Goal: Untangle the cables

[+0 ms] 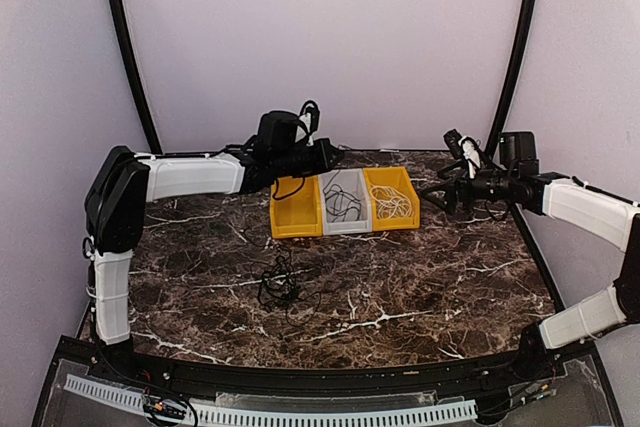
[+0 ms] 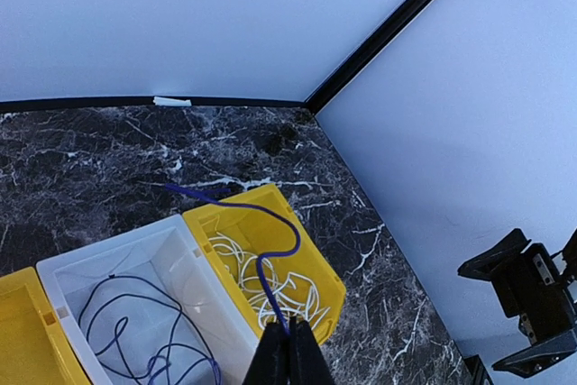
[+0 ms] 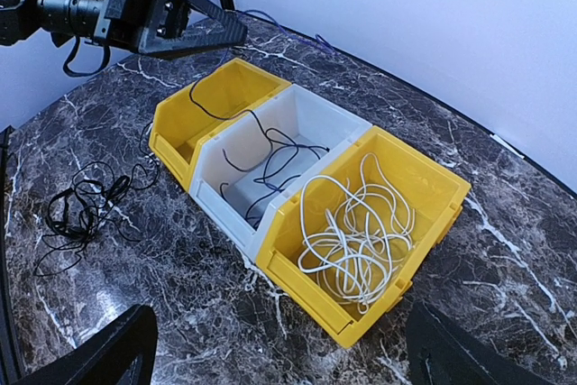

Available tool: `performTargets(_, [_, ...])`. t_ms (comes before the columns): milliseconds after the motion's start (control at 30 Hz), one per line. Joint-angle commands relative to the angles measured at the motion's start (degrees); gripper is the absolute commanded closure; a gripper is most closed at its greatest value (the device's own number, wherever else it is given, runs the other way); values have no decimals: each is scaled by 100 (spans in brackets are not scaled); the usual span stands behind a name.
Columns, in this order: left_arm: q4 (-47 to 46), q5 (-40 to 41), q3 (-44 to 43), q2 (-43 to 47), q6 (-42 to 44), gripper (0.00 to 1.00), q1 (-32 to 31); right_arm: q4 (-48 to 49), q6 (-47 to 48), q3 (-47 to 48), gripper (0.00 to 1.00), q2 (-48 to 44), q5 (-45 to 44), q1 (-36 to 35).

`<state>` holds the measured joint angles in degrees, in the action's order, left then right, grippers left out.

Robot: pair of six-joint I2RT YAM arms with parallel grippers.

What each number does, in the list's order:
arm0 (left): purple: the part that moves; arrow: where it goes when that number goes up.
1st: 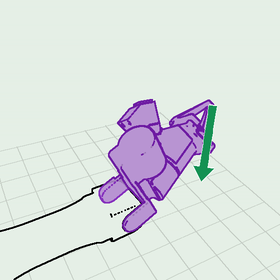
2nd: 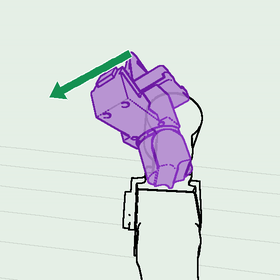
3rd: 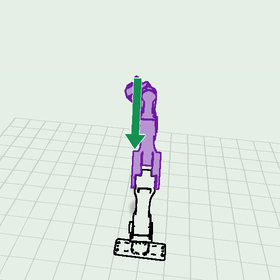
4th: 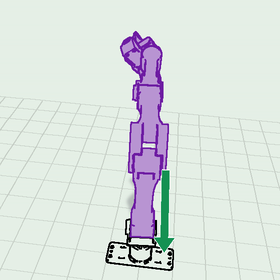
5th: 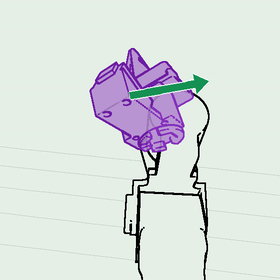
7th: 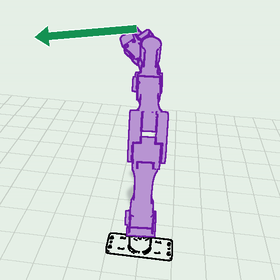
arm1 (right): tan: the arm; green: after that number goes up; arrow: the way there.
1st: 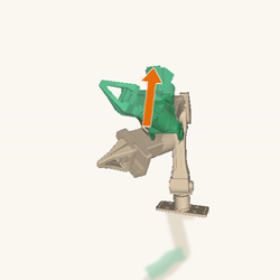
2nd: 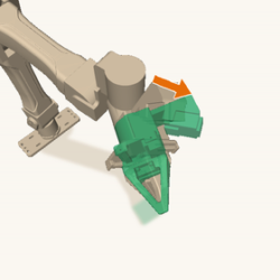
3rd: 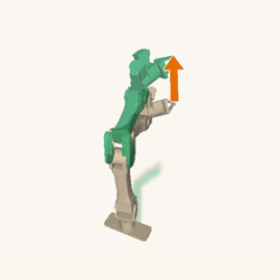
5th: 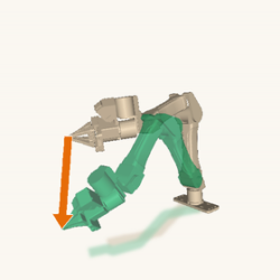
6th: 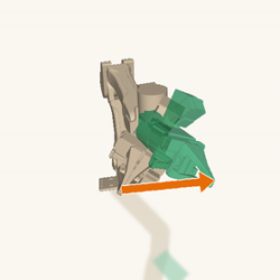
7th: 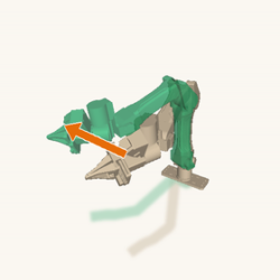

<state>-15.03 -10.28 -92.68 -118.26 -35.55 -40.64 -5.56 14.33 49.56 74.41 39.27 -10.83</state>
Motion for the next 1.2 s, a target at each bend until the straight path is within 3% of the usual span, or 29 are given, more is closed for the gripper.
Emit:
performTargets(0, [-130,-30,250,-195,32,100,30,210,63,-77,2,29,107,28])
performTargets(167, [-87,-144,240,-337,-124,100,30,211,91,-73,3,95,140,27])
performTargets(433, [948,193,2,-432,-273,100,22,191,127,-65,3,126,159,28])
performTargets(700, [1607,34,-795,-972,-235,99,31,126,112,-15,3,174,205,31])
performTargets(800, [1753,27,-920,-1008,-227,89,30,140,115,-21,3,151,204,31])
performTargets(867, [2040,64,-1056,-997,-164,76,35,149,113,-17,3,163,219,33])
performTargets(1167, [2733,385,-1488,-469,373,55,30,101,128,53,3,310,287,28])
